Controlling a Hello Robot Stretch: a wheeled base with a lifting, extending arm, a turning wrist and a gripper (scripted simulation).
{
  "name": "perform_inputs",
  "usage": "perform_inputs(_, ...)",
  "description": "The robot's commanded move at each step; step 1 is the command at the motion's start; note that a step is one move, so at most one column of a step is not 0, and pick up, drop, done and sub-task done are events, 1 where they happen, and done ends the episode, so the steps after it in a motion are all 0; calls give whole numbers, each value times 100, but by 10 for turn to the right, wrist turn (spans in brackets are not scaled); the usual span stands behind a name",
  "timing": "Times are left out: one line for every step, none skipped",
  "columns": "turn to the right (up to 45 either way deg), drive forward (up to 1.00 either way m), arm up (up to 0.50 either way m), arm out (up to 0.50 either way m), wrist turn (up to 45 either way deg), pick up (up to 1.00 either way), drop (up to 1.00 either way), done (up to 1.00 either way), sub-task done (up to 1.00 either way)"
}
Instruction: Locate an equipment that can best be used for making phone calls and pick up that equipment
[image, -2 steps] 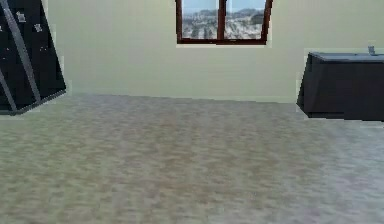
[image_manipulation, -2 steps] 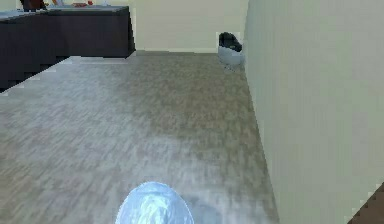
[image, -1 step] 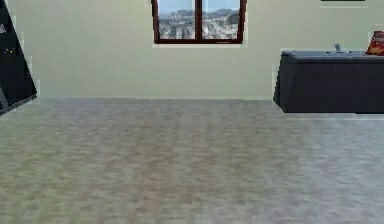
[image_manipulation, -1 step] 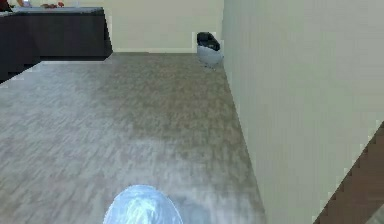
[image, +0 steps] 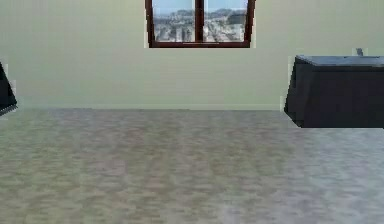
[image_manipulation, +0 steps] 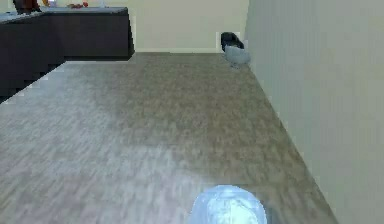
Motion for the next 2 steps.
perform_inputs(420,0,0,0,0,0,0,0,0)
perform_inputs(0,100,0,0,0,0,0,0,0)
